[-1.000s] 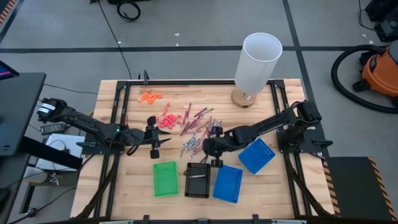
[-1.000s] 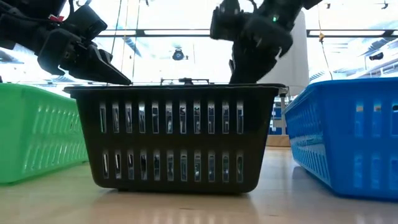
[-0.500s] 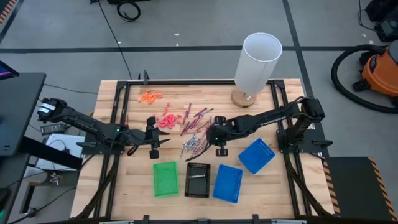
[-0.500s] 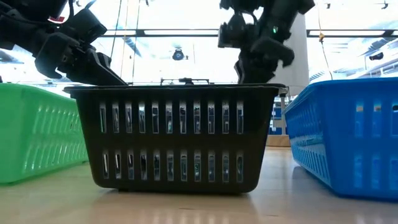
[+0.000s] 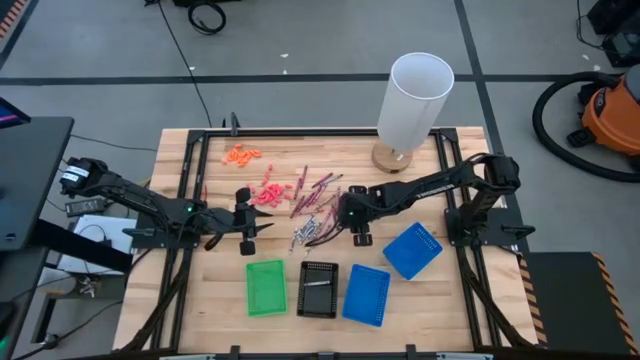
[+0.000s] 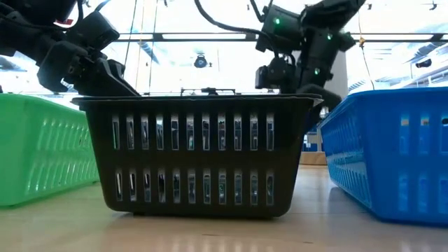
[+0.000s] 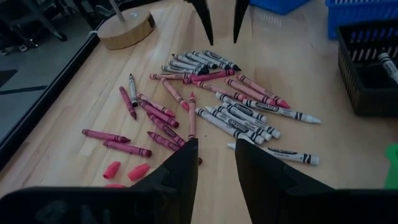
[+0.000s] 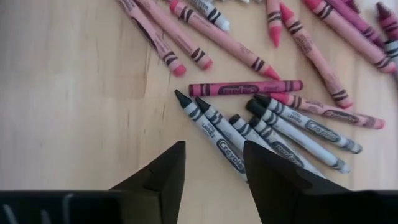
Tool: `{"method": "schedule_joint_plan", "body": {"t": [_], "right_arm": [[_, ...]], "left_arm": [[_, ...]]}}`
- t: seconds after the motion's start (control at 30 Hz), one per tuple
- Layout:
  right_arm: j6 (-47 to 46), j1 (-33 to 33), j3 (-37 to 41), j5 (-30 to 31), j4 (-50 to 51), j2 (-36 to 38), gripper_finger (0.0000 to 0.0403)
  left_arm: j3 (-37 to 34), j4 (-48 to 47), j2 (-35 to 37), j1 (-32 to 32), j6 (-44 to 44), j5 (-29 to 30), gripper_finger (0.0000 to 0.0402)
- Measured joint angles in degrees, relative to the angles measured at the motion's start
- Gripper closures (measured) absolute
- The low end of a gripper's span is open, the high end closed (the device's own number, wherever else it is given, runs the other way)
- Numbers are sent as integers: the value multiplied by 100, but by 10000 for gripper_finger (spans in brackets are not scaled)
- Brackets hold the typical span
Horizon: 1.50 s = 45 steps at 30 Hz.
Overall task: Sort crayons
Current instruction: Put the black crayon into the black basket
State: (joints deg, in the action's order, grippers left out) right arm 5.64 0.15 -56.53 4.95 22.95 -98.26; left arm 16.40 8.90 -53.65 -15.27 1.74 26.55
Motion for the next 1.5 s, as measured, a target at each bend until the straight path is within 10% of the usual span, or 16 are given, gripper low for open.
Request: {"method": "schedule_joint_plan", "body": {"t": [1.5], "right_arm": [[192,-180,955,-337,-1243,4,246]], "left_arm": [[0,-214,2,0,247,2,285]]}}
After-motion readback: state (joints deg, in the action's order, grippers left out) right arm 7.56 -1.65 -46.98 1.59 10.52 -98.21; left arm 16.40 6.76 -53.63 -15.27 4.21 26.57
